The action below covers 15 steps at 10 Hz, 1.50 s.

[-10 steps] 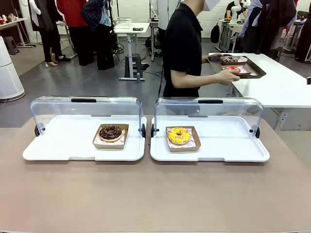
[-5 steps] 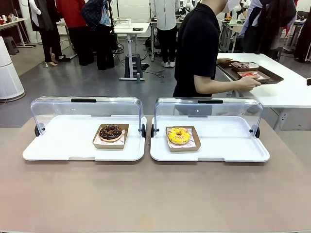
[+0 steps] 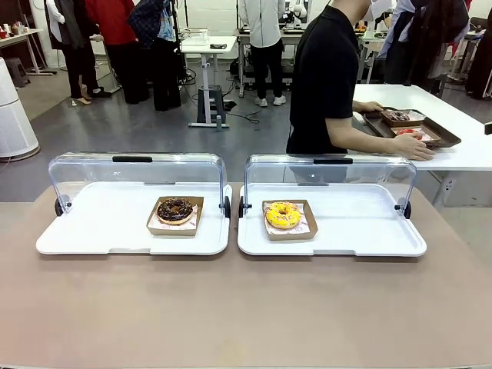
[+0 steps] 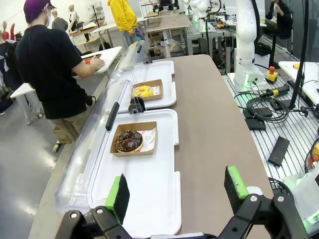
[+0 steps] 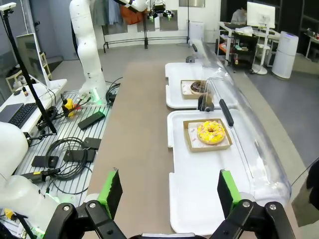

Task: Provide the desired donut to the person.
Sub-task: Place the picked Paper togo box onto the Handle tray extended by the person.

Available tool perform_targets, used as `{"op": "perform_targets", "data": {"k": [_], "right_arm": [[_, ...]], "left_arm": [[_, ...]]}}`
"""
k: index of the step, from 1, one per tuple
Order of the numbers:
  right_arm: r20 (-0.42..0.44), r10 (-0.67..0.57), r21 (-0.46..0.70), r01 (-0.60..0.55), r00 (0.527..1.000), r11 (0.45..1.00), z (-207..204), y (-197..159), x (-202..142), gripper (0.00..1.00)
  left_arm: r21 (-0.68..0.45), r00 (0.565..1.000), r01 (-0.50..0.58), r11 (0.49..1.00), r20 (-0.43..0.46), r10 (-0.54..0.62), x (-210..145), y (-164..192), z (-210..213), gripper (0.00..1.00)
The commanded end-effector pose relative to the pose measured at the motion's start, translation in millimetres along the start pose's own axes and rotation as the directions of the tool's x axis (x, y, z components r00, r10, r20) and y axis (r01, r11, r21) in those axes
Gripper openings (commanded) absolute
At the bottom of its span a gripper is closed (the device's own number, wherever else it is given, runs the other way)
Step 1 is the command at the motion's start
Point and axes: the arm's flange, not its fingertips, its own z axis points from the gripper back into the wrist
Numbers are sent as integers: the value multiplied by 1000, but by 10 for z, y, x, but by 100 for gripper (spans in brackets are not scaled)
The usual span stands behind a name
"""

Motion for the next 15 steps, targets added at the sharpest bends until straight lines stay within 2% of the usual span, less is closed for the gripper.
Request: {"op": "perform_targets", "data": {"k": [1, 15], "right_arm": [[2, -3, -1, 3, 1000, 1000, 1, 8, -20, 100], [2, -3, -1, 3, 1000, 1000, 1, 8, -20, 100]], "left_arm": [[-8, 1000, 2, 1000, -3, -2, 19, -22, 8, 100], [-8, 1000, 2, 1000, -3, -2, 19, -22, 8, 100]]}}
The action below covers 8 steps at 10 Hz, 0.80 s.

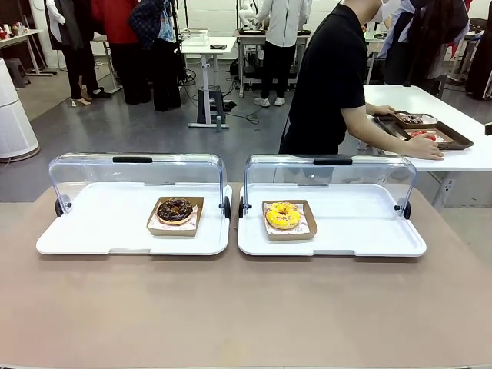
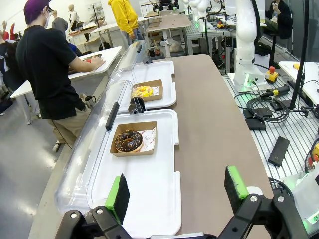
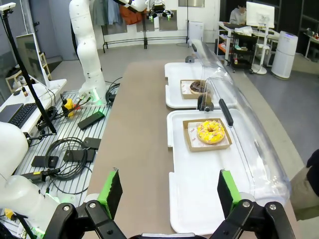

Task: Provide the desired donut to the person.
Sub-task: Place the picked Paper togo box onto the Handle tray extended by the person.

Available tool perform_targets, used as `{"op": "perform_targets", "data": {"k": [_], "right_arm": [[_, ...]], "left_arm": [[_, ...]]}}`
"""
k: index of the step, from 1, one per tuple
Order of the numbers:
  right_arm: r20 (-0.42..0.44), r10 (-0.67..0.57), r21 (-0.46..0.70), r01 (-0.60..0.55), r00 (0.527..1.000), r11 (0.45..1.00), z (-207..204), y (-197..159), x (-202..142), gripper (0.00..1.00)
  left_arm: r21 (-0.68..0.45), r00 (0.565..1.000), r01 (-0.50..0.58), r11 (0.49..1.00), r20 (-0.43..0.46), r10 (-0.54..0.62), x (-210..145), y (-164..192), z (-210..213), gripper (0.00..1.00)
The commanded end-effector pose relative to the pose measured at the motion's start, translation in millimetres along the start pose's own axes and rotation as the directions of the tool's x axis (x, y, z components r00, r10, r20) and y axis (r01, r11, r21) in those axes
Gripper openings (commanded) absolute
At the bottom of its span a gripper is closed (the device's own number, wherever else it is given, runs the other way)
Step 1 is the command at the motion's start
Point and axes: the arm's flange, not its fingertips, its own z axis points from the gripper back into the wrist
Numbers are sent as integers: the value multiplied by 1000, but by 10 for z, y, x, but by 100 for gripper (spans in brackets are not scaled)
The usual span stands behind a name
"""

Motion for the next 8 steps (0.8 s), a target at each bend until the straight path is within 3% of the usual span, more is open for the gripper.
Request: {"op": "perform_targets", "data": {"k": [1, 8], "right_arm": [[2, -2, 2, 2, 1000, 1000, -12, 1, -15, 100], [2, -2, 2, 2, 1000, 1000, -12, 1, -15, 100]], "left_arm": [[-8, 1000, 2, 1000, -3, -2, 19, -22, 8, 100], [-8, 1000, 2, 1000, -3, -2, 19, -22, 8, 100]]}}
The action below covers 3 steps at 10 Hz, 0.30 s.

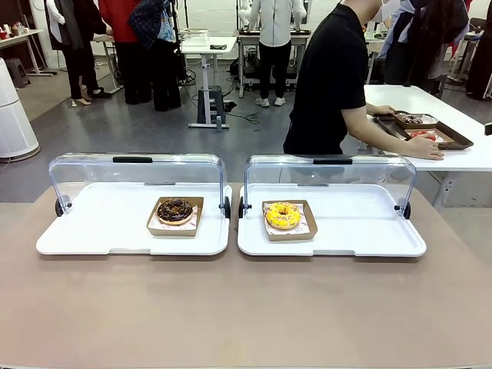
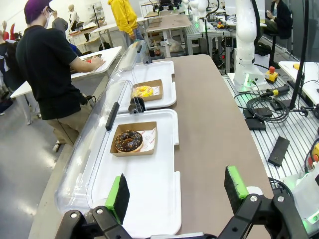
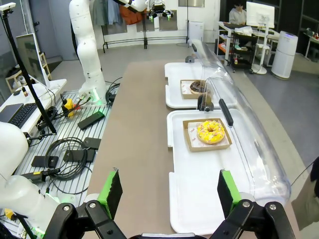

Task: Provide the desired donut to the person.
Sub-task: Place the picked Paper togo box onto the Handle tray extended by the person.

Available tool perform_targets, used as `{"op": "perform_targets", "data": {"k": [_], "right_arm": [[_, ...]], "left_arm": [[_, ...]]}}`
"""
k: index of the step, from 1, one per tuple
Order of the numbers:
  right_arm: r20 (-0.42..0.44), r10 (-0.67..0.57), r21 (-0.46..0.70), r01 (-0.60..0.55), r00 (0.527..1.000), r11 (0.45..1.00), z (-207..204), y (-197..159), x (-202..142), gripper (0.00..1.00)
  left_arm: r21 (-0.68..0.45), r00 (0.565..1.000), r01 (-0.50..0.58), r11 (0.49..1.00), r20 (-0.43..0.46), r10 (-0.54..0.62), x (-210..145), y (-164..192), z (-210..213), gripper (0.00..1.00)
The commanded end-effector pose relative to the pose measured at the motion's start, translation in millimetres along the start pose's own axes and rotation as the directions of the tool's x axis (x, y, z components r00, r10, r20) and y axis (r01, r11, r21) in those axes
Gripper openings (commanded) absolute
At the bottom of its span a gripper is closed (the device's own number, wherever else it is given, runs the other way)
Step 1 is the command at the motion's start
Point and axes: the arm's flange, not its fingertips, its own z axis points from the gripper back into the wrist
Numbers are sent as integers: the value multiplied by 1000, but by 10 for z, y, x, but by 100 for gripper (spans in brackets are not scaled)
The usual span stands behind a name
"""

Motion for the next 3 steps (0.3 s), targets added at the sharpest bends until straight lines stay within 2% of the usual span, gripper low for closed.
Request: {"op": "perform_targets", "data": {"k": [1, 3], "right_arm": [[2, -2, 1, 2, 1000, 1000, -11, 2, -15, 100], [2, -2, 1, 2, 1000, 1000, -11, 2, -15, 100]], "left_arm": [[-8, 1000, 2, 1000, -3, -2, 19, -22, 8, 100], [-8, 1000, 2, 1000, -3, -2, 19, -22, 8, 100]]}}
